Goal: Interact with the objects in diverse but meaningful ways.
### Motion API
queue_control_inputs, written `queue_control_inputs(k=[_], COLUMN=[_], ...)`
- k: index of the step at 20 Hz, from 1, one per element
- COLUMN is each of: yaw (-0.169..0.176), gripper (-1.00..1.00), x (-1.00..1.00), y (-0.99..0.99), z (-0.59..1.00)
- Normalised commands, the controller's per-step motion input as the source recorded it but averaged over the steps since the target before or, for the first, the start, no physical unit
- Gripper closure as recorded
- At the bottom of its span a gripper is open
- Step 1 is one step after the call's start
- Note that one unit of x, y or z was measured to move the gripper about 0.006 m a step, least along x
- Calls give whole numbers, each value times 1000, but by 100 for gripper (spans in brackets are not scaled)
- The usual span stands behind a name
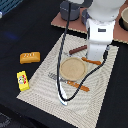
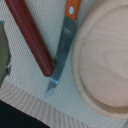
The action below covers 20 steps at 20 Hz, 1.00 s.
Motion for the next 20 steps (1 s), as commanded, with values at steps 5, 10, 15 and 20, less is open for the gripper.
queue_control_inputs(k=[5,10,15,20], yaw=[73,95,96,72], gripper=[-100,-100,-100,-100], x=[-757,-671,-390,-101], y=[557,521,309,2], z=[-171,-100,-275,-497])
